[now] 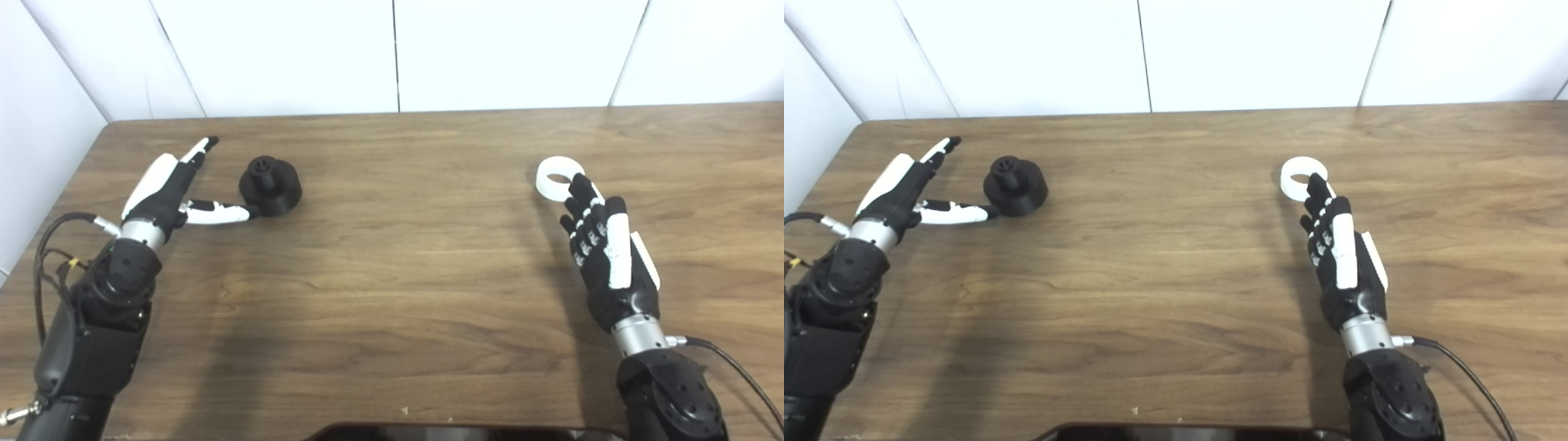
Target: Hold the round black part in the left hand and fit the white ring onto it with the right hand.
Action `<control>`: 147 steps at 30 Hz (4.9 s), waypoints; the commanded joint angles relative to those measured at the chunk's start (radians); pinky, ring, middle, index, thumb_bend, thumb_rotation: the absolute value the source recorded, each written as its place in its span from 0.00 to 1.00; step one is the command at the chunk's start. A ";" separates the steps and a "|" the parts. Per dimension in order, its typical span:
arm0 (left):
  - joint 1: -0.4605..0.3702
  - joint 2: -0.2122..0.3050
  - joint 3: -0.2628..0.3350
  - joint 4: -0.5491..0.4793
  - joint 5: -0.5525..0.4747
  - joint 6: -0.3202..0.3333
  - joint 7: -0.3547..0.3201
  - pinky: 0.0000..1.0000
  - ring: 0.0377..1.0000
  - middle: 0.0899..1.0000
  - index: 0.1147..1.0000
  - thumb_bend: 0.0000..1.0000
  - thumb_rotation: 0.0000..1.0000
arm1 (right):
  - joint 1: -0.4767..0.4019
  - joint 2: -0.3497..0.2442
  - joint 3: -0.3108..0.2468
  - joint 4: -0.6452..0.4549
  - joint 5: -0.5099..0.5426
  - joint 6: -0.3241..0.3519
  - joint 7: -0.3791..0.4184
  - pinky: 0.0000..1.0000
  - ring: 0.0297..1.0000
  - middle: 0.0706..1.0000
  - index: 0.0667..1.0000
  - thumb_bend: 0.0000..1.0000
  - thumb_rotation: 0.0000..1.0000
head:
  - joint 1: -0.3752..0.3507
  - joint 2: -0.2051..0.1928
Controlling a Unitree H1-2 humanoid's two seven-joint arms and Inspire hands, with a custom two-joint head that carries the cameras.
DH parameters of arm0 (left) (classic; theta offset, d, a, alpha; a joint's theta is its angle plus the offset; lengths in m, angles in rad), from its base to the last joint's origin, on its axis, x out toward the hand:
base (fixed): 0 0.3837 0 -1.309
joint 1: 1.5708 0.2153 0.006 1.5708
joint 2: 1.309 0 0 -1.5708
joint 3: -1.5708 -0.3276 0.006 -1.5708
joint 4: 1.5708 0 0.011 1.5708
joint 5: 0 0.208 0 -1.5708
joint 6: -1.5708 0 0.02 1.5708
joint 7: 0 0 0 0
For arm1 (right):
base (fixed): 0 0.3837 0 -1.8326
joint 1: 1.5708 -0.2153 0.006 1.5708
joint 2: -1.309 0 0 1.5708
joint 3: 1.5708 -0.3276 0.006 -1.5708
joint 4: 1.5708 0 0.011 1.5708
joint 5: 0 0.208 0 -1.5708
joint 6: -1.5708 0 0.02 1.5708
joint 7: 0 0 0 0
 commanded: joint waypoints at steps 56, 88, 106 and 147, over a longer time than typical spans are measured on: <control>-0.249 0.065 -0.174 0.202 0.075 -0.005 -0.090 0.95 1.00 1.00 0.93 0.97 0.25 | -0.001 0.001 -0.005 -0.057 -0.004 -0.047 -0.013 1.00 0.98 0.96 0.94 0.64 1.00 | -0.011 0.011; -0.247 0.023 -0.193 0.222 0.096 -0.042 -0.065 0.92 1.00 1.00 0.77 0.88 0.19 | 0.005 -0.009 -0.005 -0.070 -0.013 -0.035 -0.014 1.00 0.97 0.95 0.94 0.62 1.00 | -0.019 0.017; -0.226 0.013 -0.188 0.204 0.097 -0.054 -0.039 0.91 1.00 0.98 0.67 0.80 0.12 | 0.000 -0.018 -0.002 -0.073 -0.001 -0.027 0.000 1.00 0.98 0.96 0.95 0.65 1.00 | -0.015 0.021; -0.069 -0.100 -0.334 -0.138 0.130 -0.024 -0.155 0.91 1.00 0.96 0.66 0.84 0.17 | -0.005 -0.018 0.013 -0.091 -0.015 0.000 -0.008 1.00 1.00 0.96 0.96 0.64 1.00 | -0.012 0.040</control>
